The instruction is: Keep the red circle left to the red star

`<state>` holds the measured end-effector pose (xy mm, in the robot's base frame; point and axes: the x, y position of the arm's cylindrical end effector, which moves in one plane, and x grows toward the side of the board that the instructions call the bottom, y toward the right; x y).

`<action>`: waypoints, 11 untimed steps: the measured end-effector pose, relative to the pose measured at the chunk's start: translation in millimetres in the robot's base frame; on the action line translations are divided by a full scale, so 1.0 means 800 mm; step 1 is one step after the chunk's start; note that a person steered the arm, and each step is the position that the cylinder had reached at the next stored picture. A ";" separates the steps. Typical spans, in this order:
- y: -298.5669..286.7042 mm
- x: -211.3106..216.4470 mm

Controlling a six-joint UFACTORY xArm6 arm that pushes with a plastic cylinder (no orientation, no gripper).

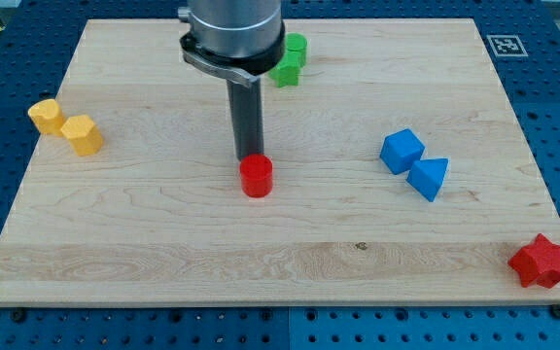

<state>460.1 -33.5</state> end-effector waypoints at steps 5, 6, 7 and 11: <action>-0.025 0.056; -0.015 0.056; -0.006 0.054; 0.079 0.080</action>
